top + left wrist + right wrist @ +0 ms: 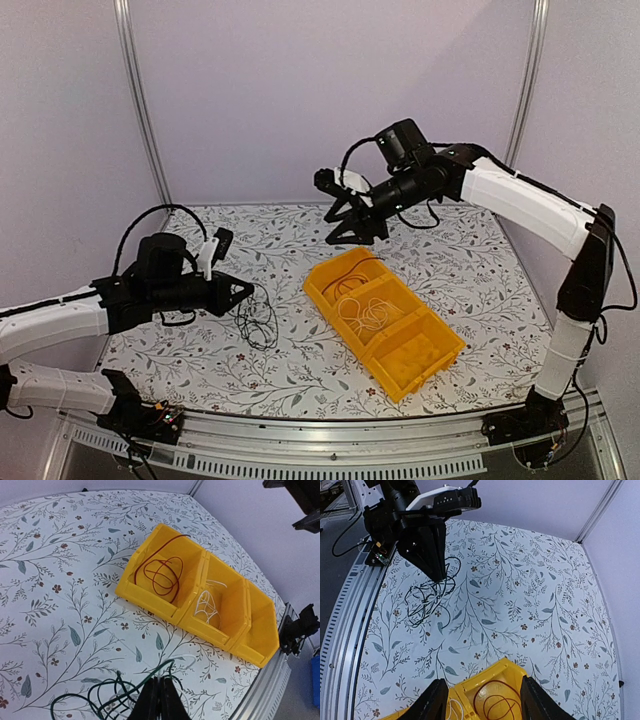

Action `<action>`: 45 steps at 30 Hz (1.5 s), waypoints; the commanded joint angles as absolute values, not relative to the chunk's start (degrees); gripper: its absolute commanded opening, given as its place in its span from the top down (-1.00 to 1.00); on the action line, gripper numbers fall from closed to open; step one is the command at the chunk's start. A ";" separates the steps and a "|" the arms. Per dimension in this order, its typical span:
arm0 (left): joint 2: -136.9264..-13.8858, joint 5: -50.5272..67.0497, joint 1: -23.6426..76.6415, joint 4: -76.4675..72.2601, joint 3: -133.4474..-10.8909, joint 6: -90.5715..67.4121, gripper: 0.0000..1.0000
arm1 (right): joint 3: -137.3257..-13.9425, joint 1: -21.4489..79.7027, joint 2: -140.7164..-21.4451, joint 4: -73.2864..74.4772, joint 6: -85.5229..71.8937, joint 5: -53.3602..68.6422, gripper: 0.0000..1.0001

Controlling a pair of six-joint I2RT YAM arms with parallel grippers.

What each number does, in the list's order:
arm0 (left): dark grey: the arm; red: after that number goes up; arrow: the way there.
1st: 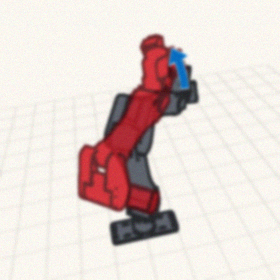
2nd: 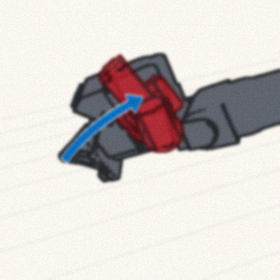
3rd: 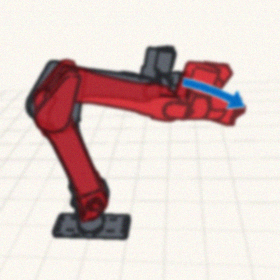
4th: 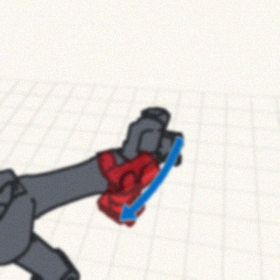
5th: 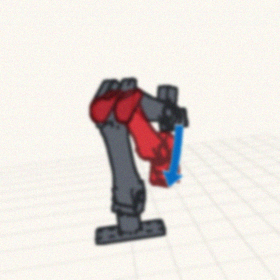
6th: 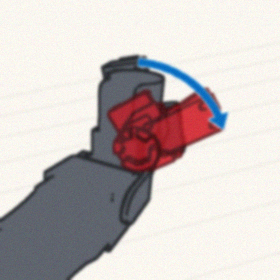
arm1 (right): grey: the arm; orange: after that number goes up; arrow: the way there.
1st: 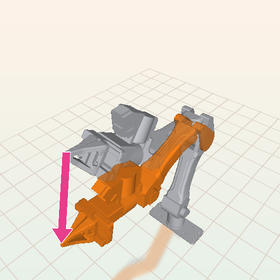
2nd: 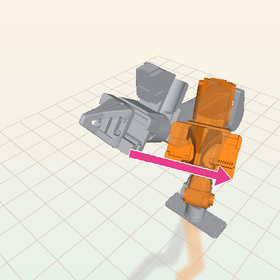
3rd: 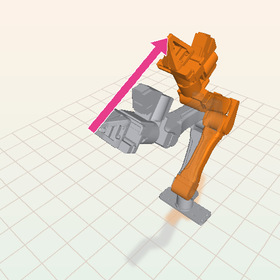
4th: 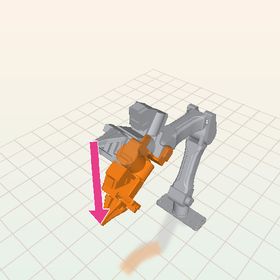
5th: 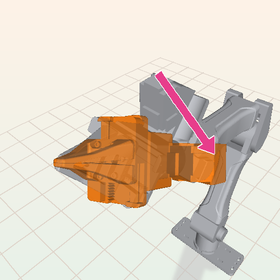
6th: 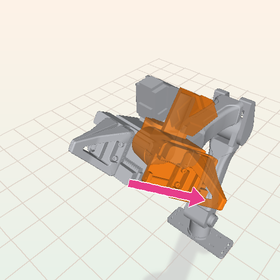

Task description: Untangle the cables

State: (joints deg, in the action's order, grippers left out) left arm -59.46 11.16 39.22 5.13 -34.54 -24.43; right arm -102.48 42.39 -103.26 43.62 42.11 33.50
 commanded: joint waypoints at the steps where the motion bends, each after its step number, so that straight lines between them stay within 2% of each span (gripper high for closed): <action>1: -55.02 12.15 38.74 -3.86 -31.32 -24.07 1.00 | -111.13 47.86 -112.30 43.68 36.95 37.17 -0.07; 11: -51.82 13.02 38.72 -4.15 -30.17 -23.58 1.00 | -119.21 53.58 -123.74 42.22 32.69 40.23 -0.11; 18: -51.59 14.59 38.76 -4.05 -29.90 -23.97 1.00 | -121.46 55.84 -126.62 40.57 31.52 40.42 -0.06; 23: -51.10 15.47 38.80 -3.96 -30.17 -24.05 1.00 | -121.55 55.99 -127.42 38.81 28.77 37.82 0.09; 27: -50.21 15.04 38.77 -3.80 -30.42 -24.49 1.00 | -121.53 56.01 -128.38 37.18 24.99 36.53 0.10; 29: -49.90 14.95 38.76 -3.11 -30.67 -24.80 1.00 | -121.51 55.99 -128.64 35.99 23.92 34.76 0.29; 31: -49.51 15.03 38.78 -2.22 -30.87 -25.39 1.00 | -121.50 55.99 -129.03 34.45 21.84 30.30 0.67; 32: -49.18 14.99 38.77 -1.82 -31.00 -25.66 1.00 | -121.55 55.99 -129.17 33.46 20.27 27.44 0.80; 35: -47.34 14.14 38.78 1.53 -31.57 -26.47 1.00 | -121.46 55.94 -129.59 30.79 15.80 15.22 1.00; 40: -41.63 9.01 38.76 10.75 -37.33 -27.06 1.00 | -123.22 55.12 -133.05 29.76 13.69 10.69 1.00; 45: -36.14 0.57 38.81 15.18 -45.57 -27.16 1.00 | -123.85 55.11 -138.62 29.76 14.34 15.49 1.00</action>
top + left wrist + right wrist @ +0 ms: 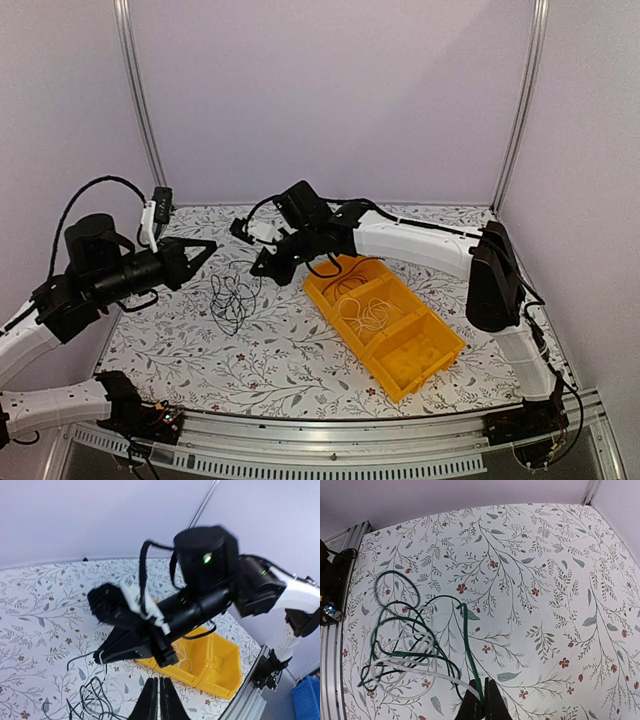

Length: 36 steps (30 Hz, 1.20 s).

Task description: Untangle the cables

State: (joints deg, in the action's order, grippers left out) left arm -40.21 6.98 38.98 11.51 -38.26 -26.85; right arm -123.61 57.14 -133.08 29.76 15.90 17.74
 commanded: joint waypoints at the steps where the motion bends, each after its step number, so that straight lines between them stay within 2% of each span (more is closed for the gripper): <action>1: -35.92 -1.30 38.74 15.30 -47.08 -26.77 1.00 | -123.69 55.04 -139.32 29.65 14.41 16.01 1.00; 6: -37.18 -5.76 38.73 14.16 -52.28 -23.57 1.00 | -124.14 54.08 -141.13 29.46 14.64 23.33 0.96; 11: -40.87 -9.39 38.67 19.51 -48.91 -27.14 0.98 | -126.36 53.70 -140.79 31.54 16.92 30.93 0.82; 15: -43.06 -10.93 38.71 22.95 -42.96 -32.14 0.52 | -126.18 53.55 -139.57 33.03 18.17 34.29 0.82; 18: -43.70 -13.05 38.72 22.82 -38.74 -36.22 0.26 | -125.13 53.51 -138.43 33.56 18.57 35.49 0.81; 20: -44.82 -13.12 38.60 21.93 -36.61 -37.48 0.15 | -124.43 53.38 -137.77 33.64 18.71 35.83 0.81; 26: -49.58 -5.95 38.41 13.70 -29.93 -36.27 0.11 | -123.32 52.83 -136.64 33.76 18.46 36.22 0.82; 29: -52.62 -4.32 38.19 9.06 -27.96 -35.19 0.20 | -122.69 52.82 -136.26 33.83 18.38 37.21 0.81; 36: -63.01 0.98 37.30 -2.92 -26.90 -31.67 0.25 | -121.73 52.83 -135.55 33.95 18.02 38.82 0.80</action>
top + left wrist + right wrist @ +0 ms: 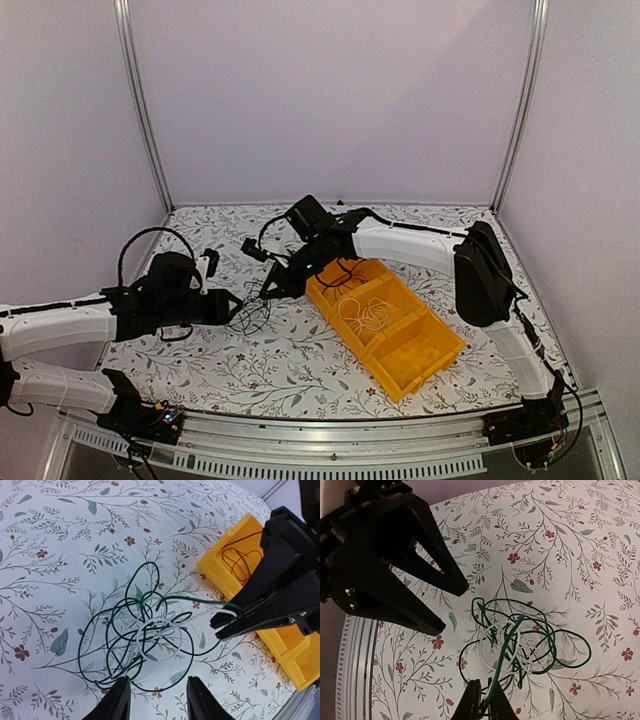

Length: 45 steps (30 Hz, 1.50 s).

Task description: Untangle the cables

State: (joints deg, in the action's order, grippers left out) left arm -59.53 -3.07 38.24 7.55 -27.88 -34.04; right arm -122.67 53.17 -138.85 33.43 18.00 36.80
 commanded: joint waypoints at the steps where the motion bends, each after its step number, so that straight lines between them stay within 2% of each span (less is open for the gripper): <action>1: -64.04 1.12 37.23 -4.39 -26.77 -31.41 0.26 | -121.60 52.82 -135.56 33.97 18.02 38.97 0.80; 11: -72.56 1.28 36.43 -12.38 -28.94 -26.71 0.31 | -121.55 52.82 -135.57 34.19 17.93 40.08 0.80; 20: -76.38 0.76 35.60 -15.95 -31.41 -23.53 1.00 | -121.52 52.49 -135.87 34.33 17.63 39.49 0.80; 27: -63.92 -1.82 35.60 -4.12 -34.27 -23.95 1.00 | -119.26 51.74 -136.81 31.69 15.33 31.42 0.72; 29: -58.40 -2.60 35.60 0.69 -35.16 -24.80 1.00 | -118.15 51.35 -137.33 30.52 14.42 29.61 0.78; 30: -55.63 -3.30 35.52 3.35 -35.77 -26.14 1.00 | -117.90 51.15 -137.71 30.27 14.00 29.31 0.87; 32: -50.37 -3.67 35.30 5.55 -36.93 -28.62 1.00 | -117.41 50.85 -138.80 30.16 13.56 29.81 1.00; 35: -45.26 -4.65 35.04 8.03 -39.05 -31.05 1.00 | -117.07 50.73 -139.89 29.65 13.50 32.17 1.00; 39: -45.30 -6.20 34.95 13.59 -42.81 -30.77 1.00 | -119.53 50.14 -140.49 30.20 12.85 37.82 1.00; 40: -45.67 -6.83 34.91 14.46 -43.40 -30.80 1.00 | -120.83 49.96 -140.48 30.88 13.21 39.57 0.96; 41: -45.96 -7.19 34.89 14.79 -43.49 -30.86 1.00 | -122.62 49.78 -140.45 32.11 13.74 41.02 0.83; 44: -46.61 -7.53 34.89 13.82 -43.17 -31.52 1.00 | -127.48 49.33 -139.50 34.44 16.49 43.46 0.25; 45: -47.04 -7.63 34.94 13.58 -43.08 -31.86 1.00 | -128.09 49.12 -138.96 34.75 17.43 44.33 0.13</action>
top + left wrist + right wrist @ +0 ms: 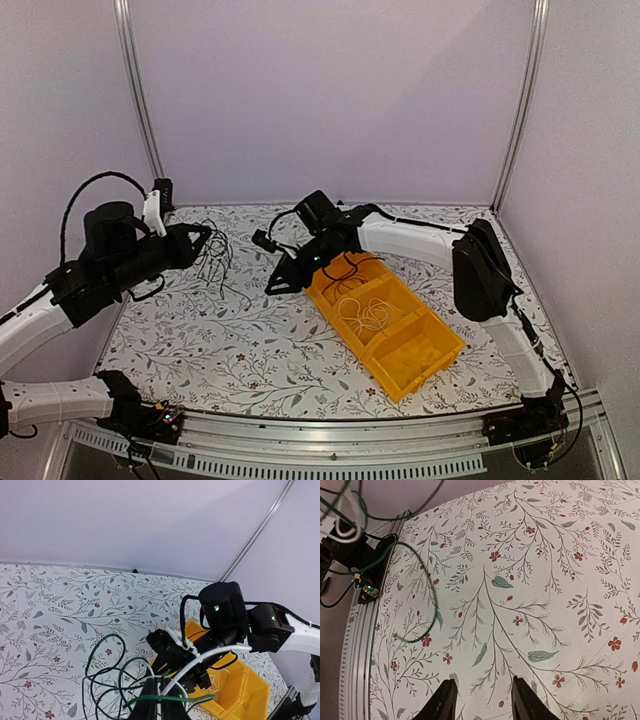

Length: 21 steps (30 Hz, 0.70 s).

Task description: Untangle the cables

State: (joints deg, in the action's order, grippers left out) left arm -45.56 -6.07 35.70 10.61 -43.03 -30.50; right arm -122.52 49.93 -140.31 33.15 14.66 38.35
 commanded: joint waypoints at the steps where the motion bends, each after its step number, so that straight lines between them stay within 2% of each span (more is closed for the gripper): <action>1: -47.36 -7.58 34.95 13.37 -43.07 -32.07 1.00 | -128.23 48.98 -137.75 34.95 18.07 45.40 0.06; 7: -49.08 -6.13 34.90 11.64 -42.48 -33.31 1.00 | -126.87 48.91 -131.83 33.02 20.22 49.52 -0.41; 10: -49.92 -5.45 34.90 10.90 -42.15 -33.83 1.00 | -124.70 49.02 -129.29 28.67 18.38 49.91 -0.54; 21: -53.36 -2.88 34.98 7.40 -42.00 -35.62 1.00 | -126.78 51.33 -130.08 23.16 14.09 51.56 -0.49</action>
